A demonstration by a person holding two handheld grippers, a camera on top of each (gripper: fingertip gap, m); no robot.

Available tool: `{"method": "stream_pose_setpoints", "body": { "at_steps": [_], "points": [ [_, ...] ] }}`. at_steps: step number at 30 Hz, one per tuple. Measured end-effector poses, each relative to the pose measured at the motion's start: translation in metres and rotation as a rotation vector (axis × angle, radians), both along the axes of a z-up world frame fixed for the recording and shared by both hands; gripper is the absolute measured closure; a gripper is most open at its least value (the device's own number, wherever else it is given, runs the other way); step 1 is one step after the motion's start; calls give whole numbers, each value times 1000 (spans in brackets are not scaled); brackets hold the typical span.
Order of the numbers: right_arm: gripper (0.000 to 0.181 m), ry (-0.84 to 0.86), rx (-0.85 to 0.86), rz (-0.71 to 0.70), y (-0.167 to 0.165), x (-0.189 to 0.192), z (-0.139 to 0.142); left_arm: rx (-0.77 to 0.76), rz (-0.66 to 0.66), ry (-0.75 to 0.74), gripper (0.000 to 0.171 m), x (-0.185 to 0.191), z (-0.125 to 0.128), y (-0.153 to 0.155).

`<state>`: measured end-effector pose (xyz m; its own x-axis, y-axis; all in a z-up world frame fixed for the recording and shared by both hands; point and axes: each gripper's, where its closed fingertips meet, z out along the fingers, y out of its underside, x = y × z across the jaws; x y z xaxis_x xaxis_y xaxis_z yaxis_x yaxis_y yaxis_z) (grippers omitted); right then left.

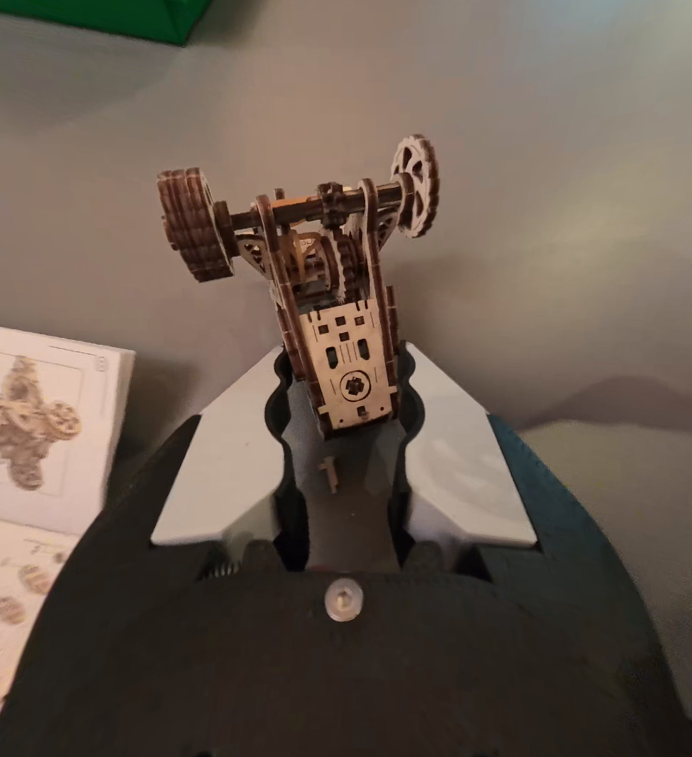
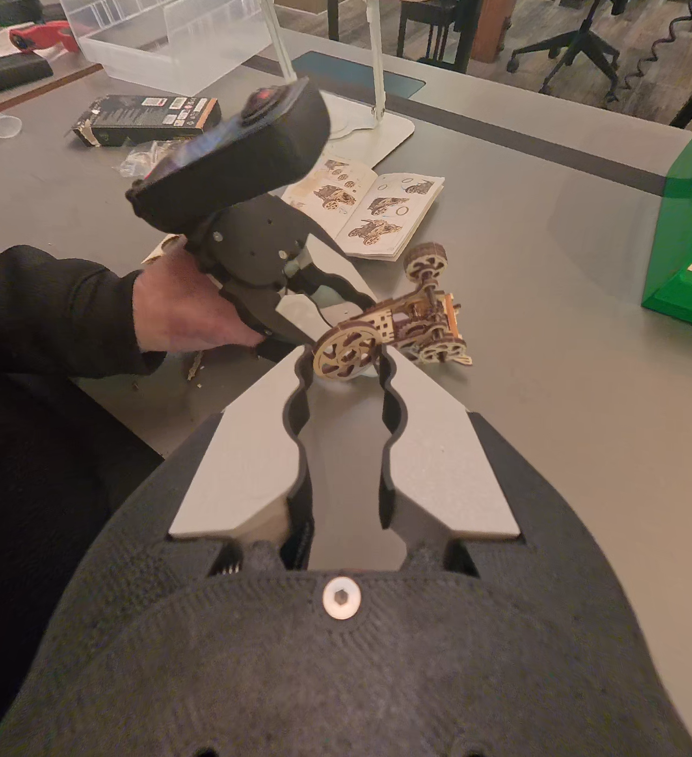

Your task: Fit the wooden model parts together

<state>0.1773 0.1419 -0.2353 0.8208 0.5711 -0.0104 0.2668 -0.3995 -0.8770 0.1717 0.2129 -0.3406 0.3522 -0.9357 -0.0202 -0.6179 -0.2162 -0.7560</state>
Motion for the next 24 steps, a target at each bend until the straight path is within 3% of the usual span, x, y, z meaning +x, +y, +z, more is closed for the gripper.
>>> {"method": "stream_pose_setpoints", "body": {
  "at_steps": [7, 10, 17, 24],
  "points": [
    [151, 42, 19, -43, 5, 6, 6, 433, -51, 77, 123, -17, 40, 20],
    [151, 73, 52, -75, 8, 11, 16, 497, -59, 47, 123, -20, 56, 21],
    [151, 149, 83, -109, 11, 17, 25, 317, -94, -259, 123, -25, 94, 4],
    [151, 196, 87, -122, 11, 20, 28, -116, -118, -784, 123, -40, 152, -7]
  ]
}}
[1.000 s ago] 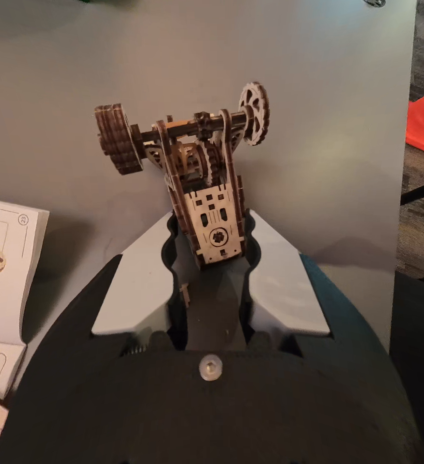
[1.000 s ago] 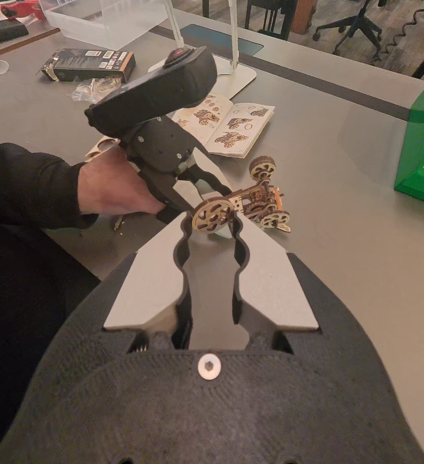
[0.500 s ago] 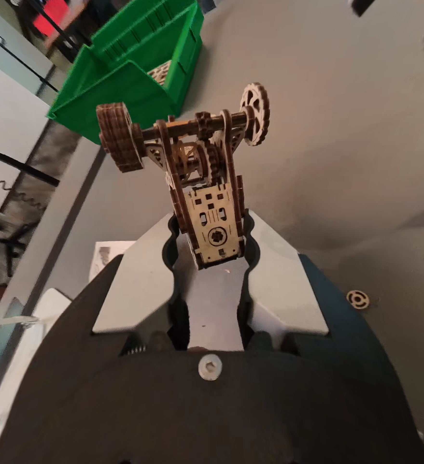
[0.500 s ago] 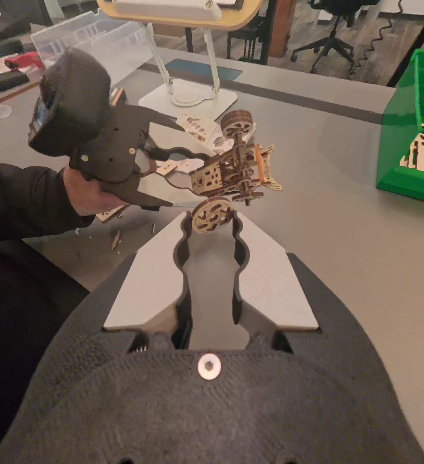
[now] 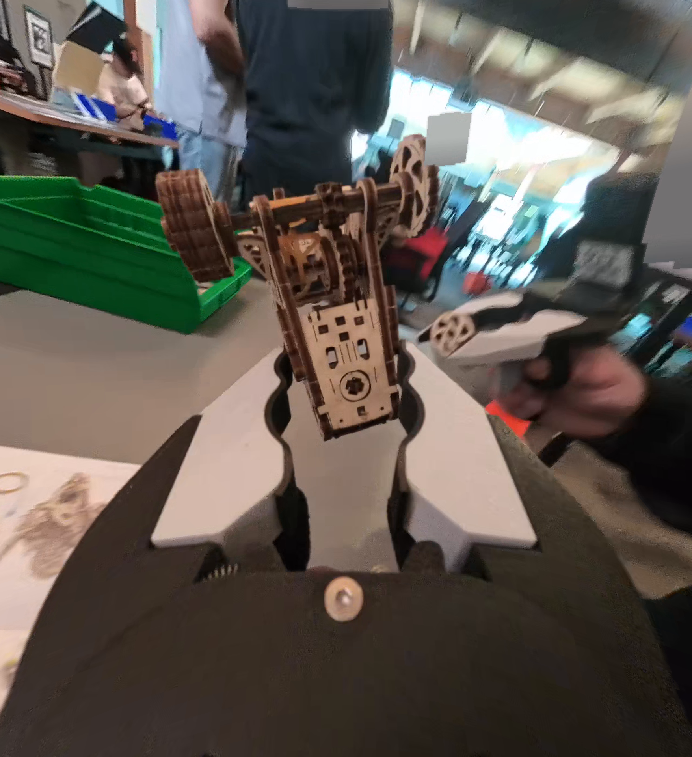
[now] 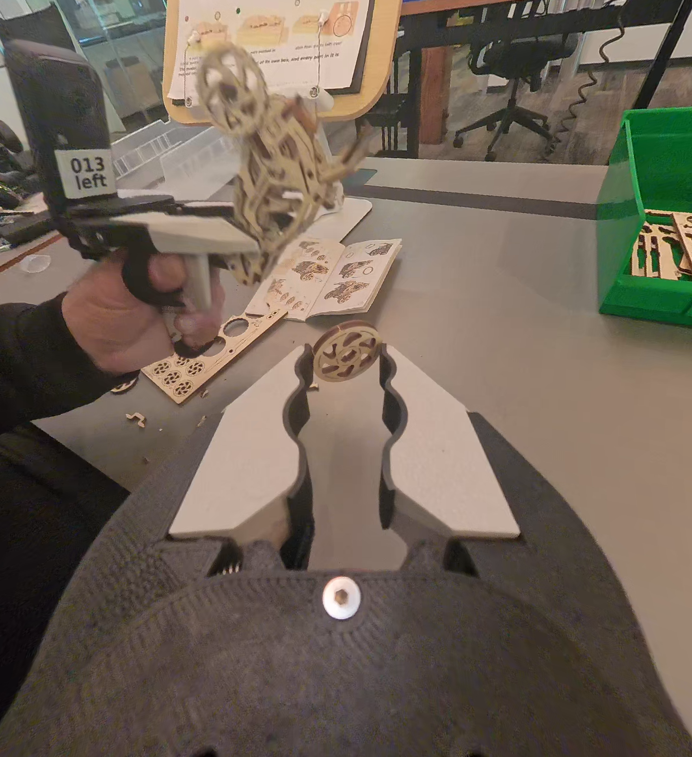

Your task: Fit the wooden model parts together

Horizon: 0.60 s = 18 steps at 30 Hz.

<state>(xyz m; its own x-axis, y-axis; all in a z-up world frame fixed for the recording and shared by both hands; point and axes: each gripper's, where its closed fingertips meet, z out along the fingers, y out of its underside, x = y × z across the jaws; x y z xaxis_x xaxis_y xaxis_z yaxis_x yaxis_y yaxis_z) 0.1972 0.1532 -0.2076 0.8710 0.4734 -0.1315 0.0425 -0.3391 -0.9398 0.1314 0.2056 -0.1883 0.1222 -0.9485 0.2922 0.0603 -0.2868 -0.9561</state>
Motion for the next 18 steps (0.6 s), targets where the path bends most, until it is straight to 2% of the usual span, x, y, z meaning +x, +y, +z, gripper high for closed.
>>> {"method": "stream_pose_setpoints", "body": {
  "at_steps": [4, 10, 13, 18],
  "points": [
    [151, 2, -3, 13, -1, -4, -1, -201, -124, -233, 123, -14, 20, -4],
    [151, -8, -10, 34, -1, -12, -3, -423, -152, -376, 123, -31, 23, 4],
    [151, -16, -8, 41, -1, -15, -3, -480, -141, -364, 123, -33, 14, 5],
    [151, -59, 19, 63, -2, -25, 0, -490, -123, -301, 123, -33, 1, 0]
  ]
}}
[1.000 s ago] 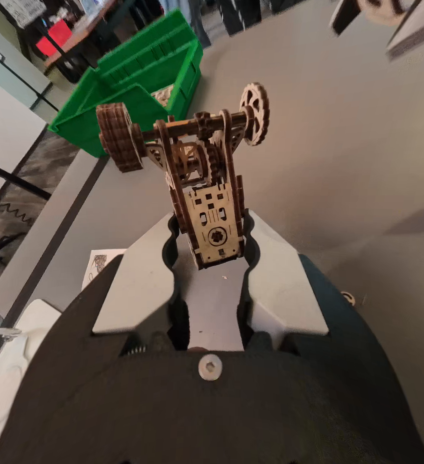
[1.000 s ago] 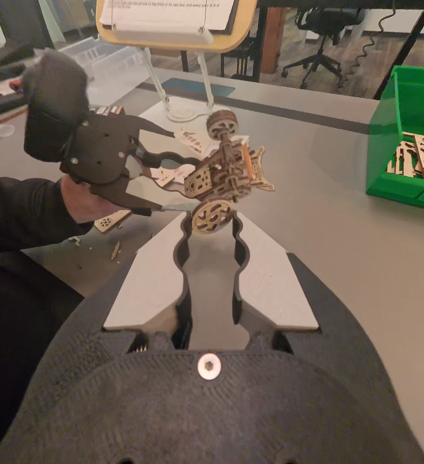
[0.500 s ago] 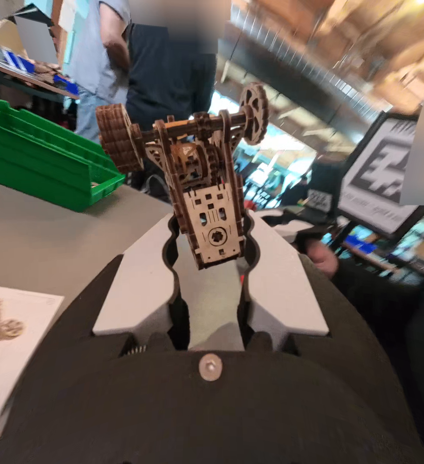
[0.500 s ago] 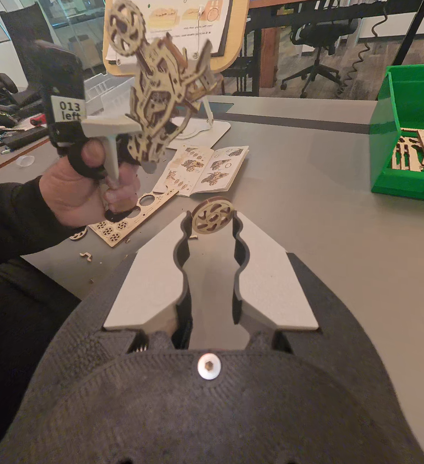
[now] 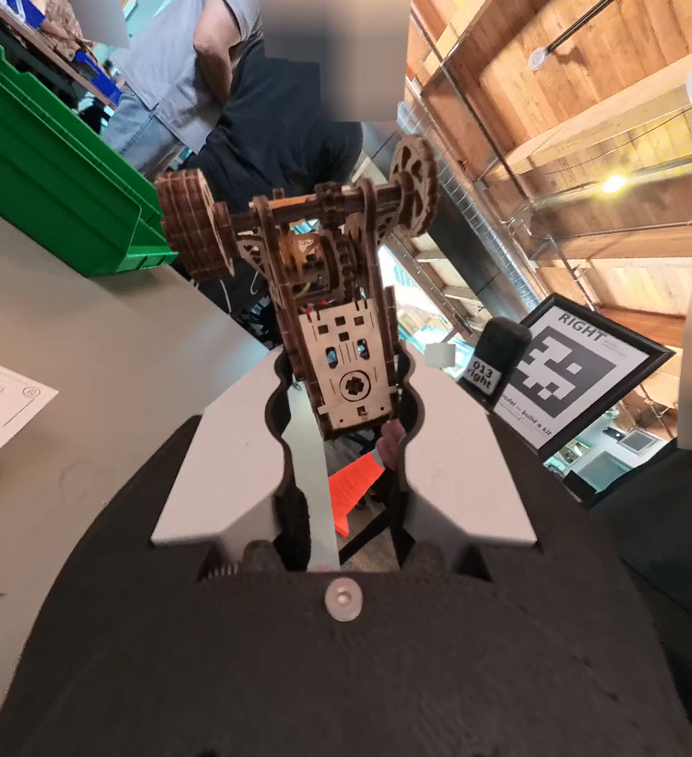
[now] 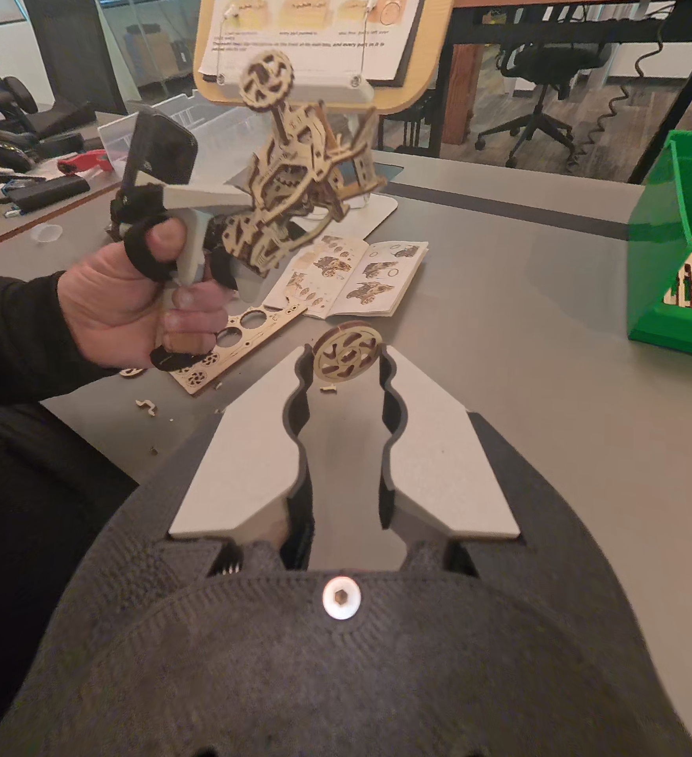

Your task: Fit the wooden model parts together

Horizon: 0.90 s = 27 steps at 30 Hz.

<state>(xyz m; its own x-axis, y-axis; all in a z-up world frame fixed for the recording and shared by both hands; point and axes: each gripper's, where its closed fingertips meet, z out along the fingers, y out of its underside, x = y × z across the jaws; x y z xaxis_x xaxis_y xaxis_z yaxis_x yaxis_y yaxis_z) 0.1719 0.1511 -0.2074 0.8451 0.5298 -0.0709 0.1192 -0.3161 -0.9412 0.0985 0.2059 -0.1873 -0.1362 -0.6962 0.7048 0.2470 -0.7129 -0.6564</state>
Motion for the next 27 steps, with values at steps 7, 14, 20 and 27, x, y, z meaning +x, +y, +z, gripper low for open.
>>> {"method": "stream_pose_setpoints", "body": {
  "at_steps": [7, 14, 20, 27],
  "points": [
    [151, -101, 38, 27, -1, -14, 0, 46, -34, 246, 123, 14, -36, -17],
    [151, -390, 95, -1, 1, -19, -5, 78, -93, 476, 123, 17, -72, -39],
    [151, -454, 48, 34, -1, -27, -22, 79, -46, 551, 123, -16, -74, -35],
    [151, -362, -145, 13, 3, 2, -56, 80, 91, 661, 123, -96, -71, -15]
  ]
}}
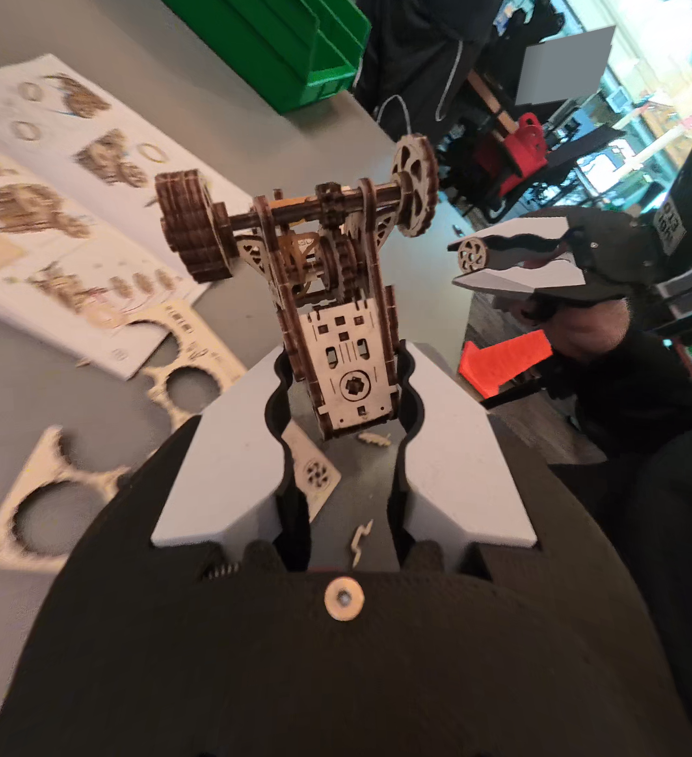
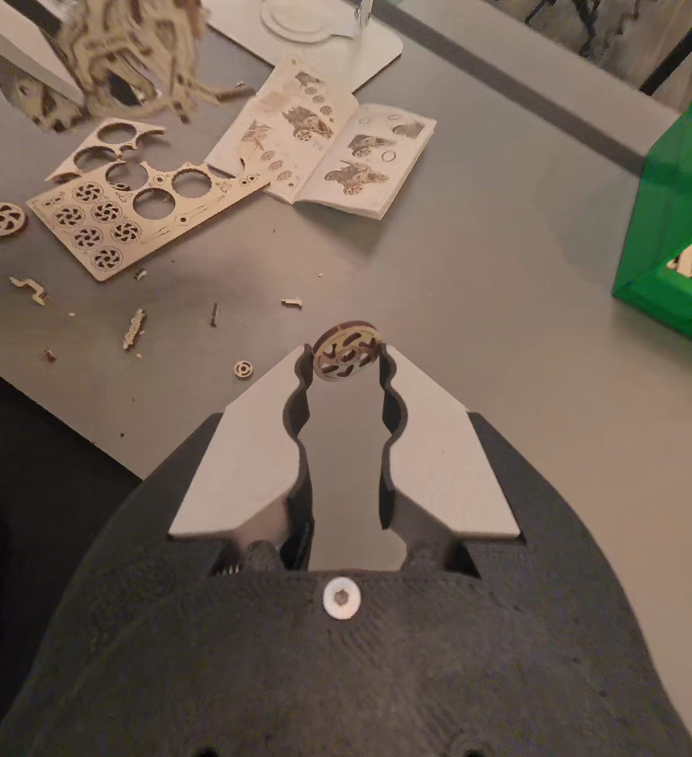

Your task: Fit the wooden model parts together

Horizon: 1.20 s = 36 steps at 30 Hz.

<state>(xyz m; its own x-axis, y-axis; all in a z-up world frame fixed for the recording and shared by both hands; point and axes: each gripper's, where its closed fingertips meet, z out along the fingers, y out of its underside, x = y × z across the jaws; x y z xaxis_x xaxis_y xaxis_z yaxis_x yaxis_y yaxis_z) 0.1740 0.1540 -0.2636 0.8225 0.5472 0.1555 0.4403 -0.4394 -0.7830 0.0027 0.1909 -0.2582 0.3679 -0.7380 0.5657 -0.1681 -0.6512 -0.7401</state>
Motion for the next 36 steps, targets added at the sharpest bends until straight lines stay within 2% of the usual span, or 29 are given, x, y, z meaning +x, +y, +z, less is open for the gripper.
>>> {"method": "stream_pose_setpoints", "body": {
  "at_steps": [7, 13, 20, 27, 36],
  "points": [
    [151, 36, -85, 48, -1, -16, -21, 46, 141, 73, 123, -74, 1, 13],
    [151, 57, -133, 74, 0, -25, -34, 11, 221, 84, 123, -111, -14, 8],
    [151, 76, -151, 102, 12, -36, -34, -48, 269, 35, 123, -128, -26, 0],
    [151, 54, -256, 135, 14, -46, -51, -75, 308, 16, 122, -142, -34, -8],
    [151, 35, -334, 138, 20, -45, -62, -203, 411, -147, 123, -167, -41, -20]
  ]
}}
